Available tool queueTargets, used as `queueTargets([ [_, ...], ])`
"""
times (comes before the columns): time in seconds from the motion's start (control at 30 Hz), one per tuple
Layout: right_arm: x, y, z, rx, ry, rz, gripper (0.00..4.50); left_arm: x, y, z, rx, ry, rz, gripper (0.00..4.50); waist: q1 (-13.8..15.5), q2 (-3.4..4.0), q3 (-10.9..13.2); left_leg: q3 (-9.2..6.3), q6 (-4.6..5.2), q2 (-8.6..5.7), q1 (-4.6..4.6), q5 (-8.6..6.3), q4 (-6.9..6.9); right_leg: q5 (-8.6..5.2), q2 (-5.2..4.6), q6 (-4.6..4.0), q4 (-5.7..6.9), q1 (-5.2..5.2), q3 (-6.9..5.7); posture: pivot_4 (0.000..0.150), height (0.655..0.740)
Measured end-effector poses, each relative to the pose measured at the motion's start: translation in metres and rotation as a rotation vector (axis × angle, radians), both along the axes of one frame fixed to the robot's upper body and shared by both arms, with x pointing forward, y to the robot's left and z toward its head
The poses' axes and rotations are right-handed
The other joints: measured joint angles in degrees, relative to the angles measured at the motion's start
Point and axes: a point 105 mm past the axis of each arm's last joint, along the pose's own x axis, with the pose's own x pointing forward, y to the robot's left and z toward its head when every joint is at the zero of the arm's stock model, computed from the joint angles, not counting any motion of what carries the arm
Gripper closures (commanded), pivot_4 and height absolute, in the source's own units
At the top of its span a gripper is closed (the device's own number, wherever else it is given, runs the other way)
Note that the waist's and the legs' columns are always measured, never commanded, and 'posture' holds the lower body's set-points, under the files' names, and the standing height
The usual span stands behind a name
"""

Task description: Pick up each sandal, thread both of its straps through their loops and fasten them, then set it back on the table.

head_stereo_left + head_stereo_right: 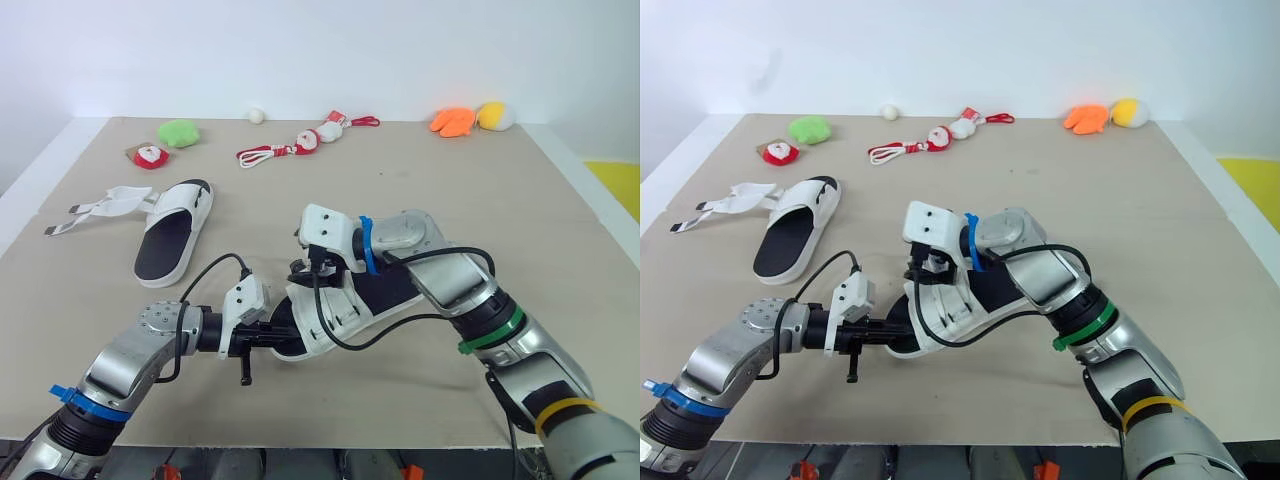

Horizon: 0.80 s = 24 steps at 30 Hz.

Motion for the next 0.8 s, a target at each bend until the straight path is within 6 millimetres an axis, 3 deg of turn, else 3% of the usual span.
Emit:
queueTargets([
  [0.17,0.008,-0.02,0.04,0.174,-0.101,0.022,0.06,-0.001,0.001,0.002,-0.007,-0.001,0.017,4.5,-0.02,-0.01,0.0,0.0,0.0,-0.03,-0.02,0.0,-0.01,0.0,-0.03,0.0,-0.07,0.0,0.0,0.15,0.74],
  [0.27,0.01,-0.05,0.061,0.236,-0.303,0.069,0.0,-0.005,0.005,0.002,-0.025,0.038,0.047,3.69,-0.09,-0.01,0.01,0.0,0.0,0.0,-0.01,-0.03,-0.12,-0.08,-0.01,0.1,-0.08,-0.01,0.0,0.15,0.74],
  [0.37,0.007,-0.076,0.051,0.186,-0.518,0.166,0.0,-0.007,0.007,0.007,-0.048,0.069,0.074,2.26,-0.21,0.04,0.04,0.02,0.0,0.03,0.01,-0.03,-0.17,-0.08,0.01,0.11,-0.08,-0.05,0.0,0.15,0.74],
  [0.47,0.01,-0.103,0.031,0.023,-0.717,0.23,0.0,-0.005,0.011,0.014,-0.061,0.06,0.121,0.96,-0.37,0.04,0.09,0.07,0.0,0.02,0.02,-0.03,-0.11,-0.02,-0.01,0.06,-0.08,-0.04,0.02,0.15,0.74],
  [0.5,0.011,-0.113,0.023,-0.049,-0.782,0.255,0.0,-0.003,0.014,0.017,-0.067,0.049,0.145,0.2,-0.48,0.06,0.13,0.11,0.0,0.01,0.02,-0.02,-0.1,0.0,-0.02,0.02,-0.08,-0.04,0.05,0.15,0.74],
  [0.7,-0.001,-0.124,0.01,-0.246,-1.036,0.481,0.0,0.007,0.034,0.041,-0.109,-0.036,0.262,0.09,-1.65,0.1,0.19,0.14,-0.02,0.01,0.06,-0.01,-0.14,0.08,-0.02,-0.22,-0.08,-0.05,0.09,0.15,0.74],
  [0.8,-0.005,-0.128,0.001,-0.28,-1.044,0.525,0.0,0.011,0.039,0.049,-0.134,-0.068,0.297,0.09,-1.61,0.09,0.2,0.11,-0.03,-0.05,0.04,0.0,-0.14,0.12,-0.05,-0.34,-0.08,-0.02,0.11,0.15,0.74],
])
